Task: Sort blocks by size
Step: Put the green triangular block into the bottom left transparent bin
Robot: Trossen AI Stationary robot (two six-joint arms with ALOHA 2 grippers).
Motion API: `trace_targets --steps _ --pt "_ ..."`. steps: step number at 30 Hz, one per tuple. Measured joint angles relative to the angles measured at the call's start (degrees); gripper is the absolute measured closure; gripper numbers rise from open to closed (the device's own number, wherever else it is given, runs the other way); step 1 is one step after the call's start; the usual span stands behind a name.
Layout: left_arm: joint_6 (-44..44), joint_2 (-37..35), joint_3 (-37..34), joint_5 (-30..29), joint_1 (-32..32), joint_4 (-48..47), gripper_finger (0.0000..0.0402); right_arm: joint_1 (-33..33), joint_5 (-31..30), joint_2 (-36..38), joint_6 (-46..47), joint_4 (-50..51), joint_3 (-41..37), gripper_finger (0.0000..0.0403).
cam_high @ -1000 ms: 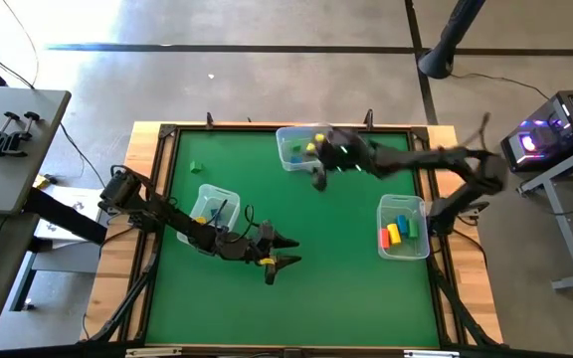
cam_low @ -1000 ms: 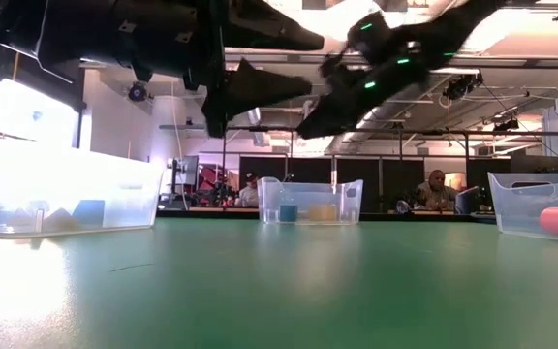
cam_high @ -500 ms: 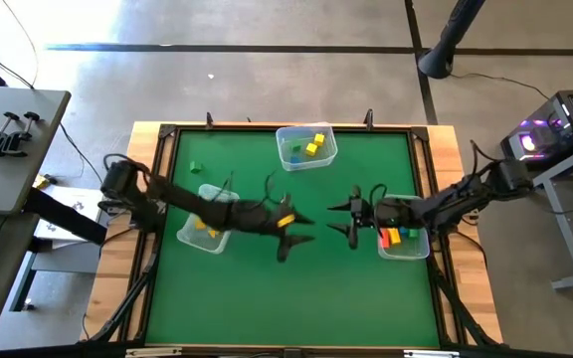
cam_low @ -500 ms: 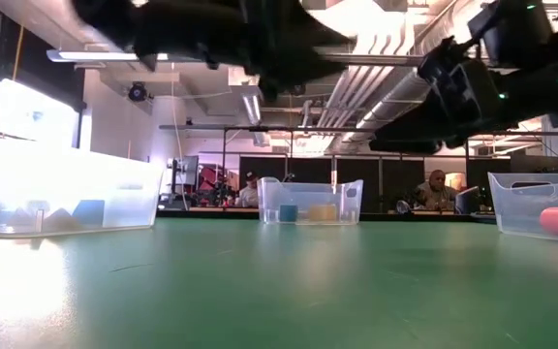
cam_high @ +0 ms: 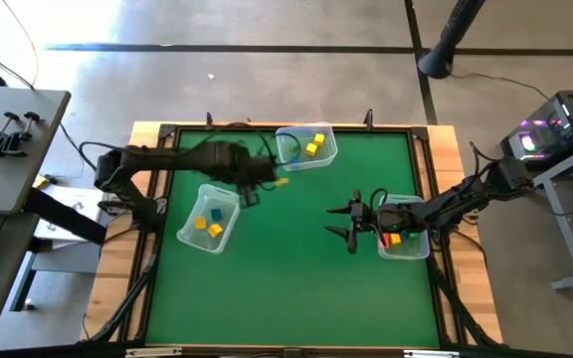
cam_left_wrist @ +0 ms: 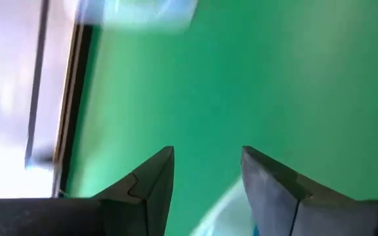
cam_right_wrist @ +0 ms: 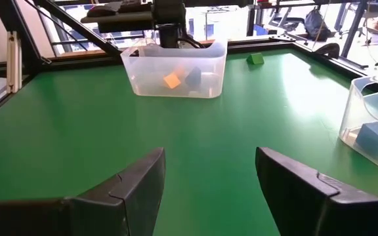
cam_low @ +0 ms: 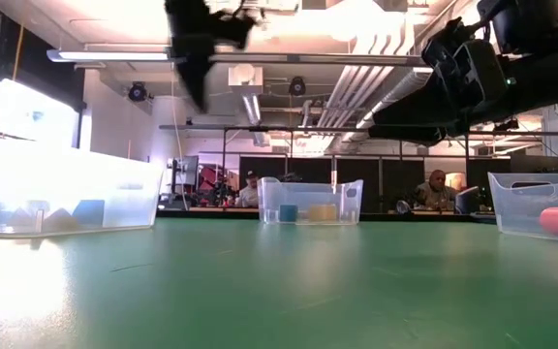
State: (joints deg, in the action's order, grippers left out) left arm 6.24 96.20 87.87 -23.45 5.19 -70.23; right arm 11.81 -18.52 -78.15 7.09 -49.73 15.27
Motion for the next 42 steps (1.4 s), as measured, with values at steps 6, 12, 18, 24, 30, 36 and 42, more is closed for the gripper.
trace_targets --steps 6,12,18,24,30,36,42 --pt "1.69 -0.57 -1.79 0.41 7.36 -19.07 0.0236 -0.02 0.00 0.00 -0.02 0.11 0.00 0.0169" --pt "-11.44 -0.88 -9.00 2.35 15.43 -19.68 0.0220 0.00 0.02 0.00 0.43 0.20 0.00 0.0169" --pt "-16.23 -0.87 -16.50 1.72 25.21 -16.30 0.0187 -0.02 0.02 0.00 0.44 0.41 0.00 0.0169" --pt "-20.79 -0.87 -22.40 1.61 32.56 -4.93 0.0158 -0.02 0.02 0.00 0.44 0.52 0.00 0.0169" --pt "-27.07 -0.87 -26.10 -0.11 36.41 4.29 0.0156 -0.16 0.02 0.00 0.81 0.52 0.00 0.0169" --pt "-31.05 -0.87 -29.63 3.09 37.93 9.74 0.0156 -0.17 -0.15 0.00 1.74 0.52 0.00 0.0169" --pt "-35.13 -0.83 -33.86 2.79 37.99 16.27 0.0156 -0.17 -0.54 0.00 1.93 0.52 0.00 0.0169"
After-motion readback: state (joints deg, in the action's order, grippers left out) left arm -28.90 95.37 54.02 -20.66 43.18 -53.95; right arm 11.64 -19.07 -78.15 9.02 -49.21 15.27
